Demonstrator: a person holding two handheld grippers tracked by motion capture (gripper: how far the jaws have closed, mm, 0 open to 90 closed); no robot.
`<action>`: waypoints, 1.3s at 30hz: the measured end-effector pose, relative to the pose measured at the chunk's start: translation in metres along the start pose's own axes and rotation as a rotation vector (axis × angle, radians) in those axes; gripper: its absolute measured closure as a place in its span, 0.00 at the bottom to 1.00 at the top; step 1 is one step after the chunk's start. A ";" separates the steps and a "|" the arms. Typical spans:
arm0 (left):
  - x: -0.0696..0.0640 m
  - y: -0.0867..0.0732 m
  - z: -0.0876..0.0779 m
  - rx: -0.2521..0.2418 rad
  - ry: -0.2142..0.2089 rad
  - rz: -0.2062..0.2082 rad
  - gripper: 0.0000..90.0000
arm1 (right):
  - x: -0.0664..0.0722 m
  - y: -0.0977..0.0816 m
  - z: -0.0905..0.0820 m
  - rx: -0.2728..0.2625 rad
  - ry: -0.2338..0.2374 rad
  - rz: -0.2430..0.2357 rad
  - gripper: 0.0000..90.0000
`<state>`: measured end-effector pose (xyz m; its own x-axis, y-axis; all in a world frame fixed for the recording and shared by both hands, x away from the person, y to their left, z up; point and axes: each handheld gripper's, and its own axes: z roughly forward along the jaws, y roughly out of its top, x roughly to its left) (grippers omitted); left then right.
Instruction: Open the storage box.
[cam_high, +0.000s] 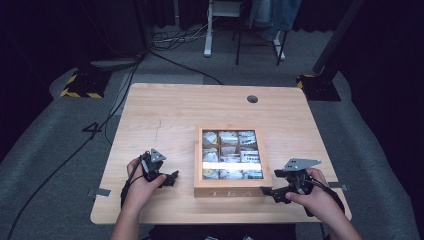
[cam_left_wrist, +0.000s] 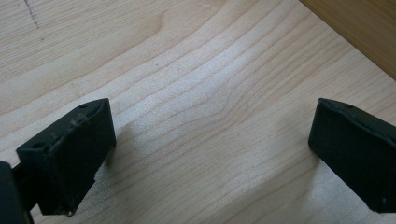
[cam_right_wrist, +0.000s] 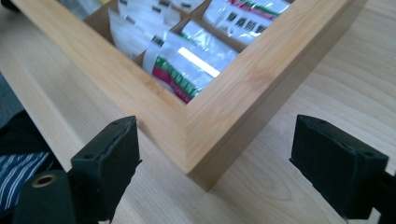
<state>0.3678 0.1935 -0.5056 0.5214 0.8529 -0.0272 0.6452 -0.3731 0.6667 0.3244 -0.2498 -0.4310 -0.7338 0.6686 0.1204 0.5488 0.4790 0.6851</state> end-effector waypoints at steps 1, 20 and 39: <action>0.000 0.000 0.000 0.000 -0.001 -0.001 0.01 | 0.002 0.000 0.002 0.003 -0.004 -0.011 0.19; -0.001 0.002 0.002 0.005 -0.001 0.007 0.00 | 0.012 -0.002 0.006 0.023 -0.041 -0.069 0.34; -0.001 0.002 0.002 0.005 0.000 0.007 0.00 | 0.013 0.005 -0.005 0.076 -0.031 -0.052 0.54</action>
<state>0.3695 0.1915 -0.5055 0.5258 0.8503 -0.0233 0.6443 -0.3803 0.6635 0.3153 -0.2414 -0.4222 -0.7498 0.6586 0.0630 0.5402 0.5545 0.6330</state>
